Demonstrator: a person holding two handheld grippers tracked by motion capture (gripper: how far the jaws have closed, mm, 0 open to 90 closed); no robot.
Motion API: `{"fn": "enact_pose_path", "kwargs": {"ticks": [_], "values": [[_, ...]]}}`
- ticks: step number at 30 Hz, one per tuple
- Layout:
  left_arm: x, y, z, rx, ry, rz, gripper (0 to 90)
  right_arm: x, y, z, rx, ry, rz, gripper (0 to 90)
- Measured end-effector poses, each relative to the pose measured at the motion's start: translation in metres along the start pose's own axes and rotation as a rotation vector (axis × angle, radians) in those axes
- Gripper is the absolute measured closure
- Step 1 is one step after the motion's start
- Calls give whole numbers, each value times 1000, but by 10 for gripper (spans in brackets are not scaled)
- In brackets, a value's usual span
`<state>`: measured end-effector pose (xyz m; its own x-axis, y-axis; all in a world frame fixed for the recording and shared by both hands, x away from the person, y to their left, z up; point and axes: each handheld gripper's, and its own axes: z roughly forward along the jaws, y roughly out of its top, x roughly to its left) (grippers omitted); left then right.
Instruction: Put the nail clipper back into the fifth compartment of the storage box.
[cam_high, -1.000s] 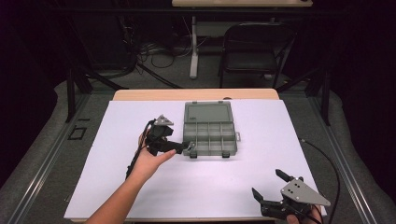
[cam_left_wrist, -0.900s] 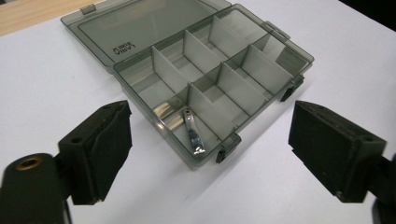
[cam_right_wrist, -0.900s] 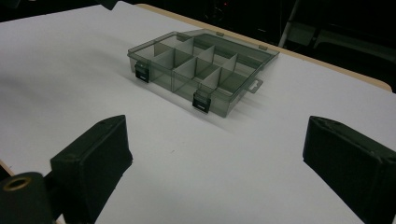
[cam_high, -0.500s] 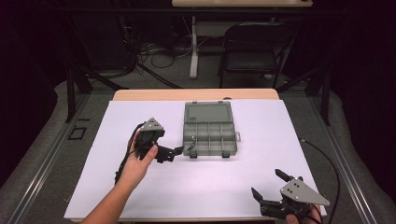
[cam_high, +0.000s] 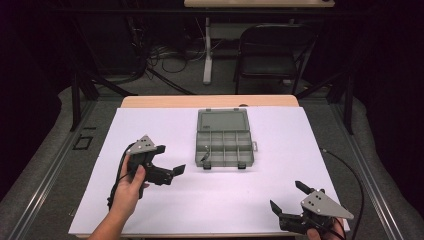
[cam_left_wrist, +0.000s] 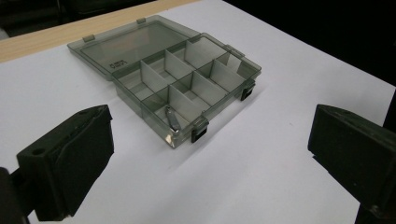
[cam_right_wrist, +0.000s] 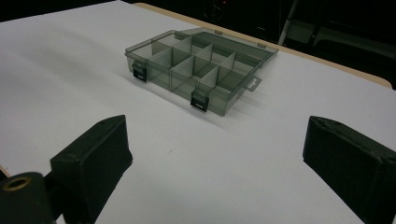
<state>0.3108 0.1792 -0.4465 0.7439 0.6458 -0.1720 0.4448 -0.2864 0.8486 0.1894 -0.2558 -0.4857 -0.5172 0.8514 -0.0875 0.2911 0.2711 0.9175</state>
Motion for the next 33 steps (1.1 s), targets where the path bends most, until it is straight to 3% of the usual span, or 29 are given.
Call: {"fn": "enact_pose_path", "kwargs": {"ticks": [14,23,33], "values": [[4,-31,-37,-86,26,-20,2,1,-1,2,0,0,1,22],[3,-49,-51,-111,51,-10,2,0,-1,3,6,10,-4,6],[3,-67,-62,-175,58,-20,2,-1,-4,5,14,3,-2,6]]}}
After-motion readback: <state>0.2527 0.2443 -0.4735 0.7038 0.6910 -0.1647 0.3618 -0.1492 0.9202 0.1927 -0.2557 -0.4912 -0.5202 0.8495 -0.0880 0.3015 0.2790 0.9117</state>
